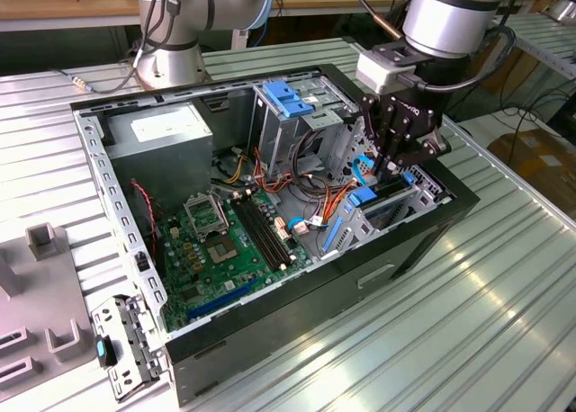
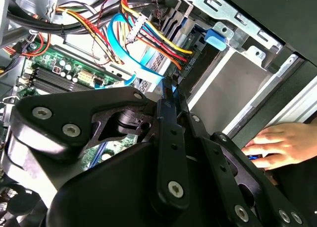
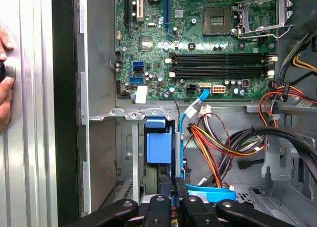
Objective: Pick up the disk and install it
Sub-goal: 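Insert the second disk wire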
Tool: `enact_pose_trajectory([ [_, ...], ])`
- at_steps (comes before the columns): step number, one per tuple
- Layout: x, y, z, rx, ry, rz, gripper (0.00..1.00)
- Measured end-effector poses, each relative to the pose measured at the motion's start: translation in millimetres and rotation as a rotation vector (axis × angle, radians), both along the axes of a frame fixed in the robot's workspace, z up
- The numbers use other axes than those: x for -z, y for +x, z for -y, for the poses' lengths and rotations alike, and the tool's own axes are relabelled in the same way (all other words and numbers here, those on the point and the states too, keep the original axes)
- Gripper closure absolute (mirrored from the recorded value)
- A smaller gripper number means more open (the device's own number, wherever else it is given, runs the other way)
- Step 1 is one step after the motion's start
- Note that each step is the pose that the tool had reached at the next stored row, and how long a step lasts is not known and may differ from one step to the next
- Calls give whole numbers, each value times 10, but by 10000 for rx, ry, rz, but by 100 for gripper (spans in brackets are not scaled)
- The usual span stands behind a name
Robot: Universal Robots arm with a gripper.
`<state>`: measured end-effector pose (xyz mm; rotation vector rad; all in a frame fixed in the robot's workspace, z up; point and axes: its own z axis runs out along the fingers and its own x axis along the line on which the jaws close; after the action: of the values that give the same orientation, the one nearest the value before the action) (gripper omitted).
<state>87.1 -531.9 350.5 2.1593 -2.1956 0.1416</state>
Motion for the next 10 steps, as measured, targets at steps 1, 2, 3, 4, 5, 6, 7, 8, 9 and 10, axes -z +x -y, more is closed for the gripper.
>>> enact_pose_trajectory([
  [1,4,0,0,73,1,0,84],
  [2,6,0,0,132,-1,1,84],
  [3,8,1,0,149,-1,1,84],
  [4,9,1,0,150,0,0,84],
  [5,11,1,1,151,2,3,84],
  [6,12,2,3,151,3,8,84],
  [7,13,2,3,150,3,14,84],
  [8,14,2,11,150,7,24,84],
  [9,14,1,21,150,19,29,84],
  [10,15,1,34,152,30,35,84],
])
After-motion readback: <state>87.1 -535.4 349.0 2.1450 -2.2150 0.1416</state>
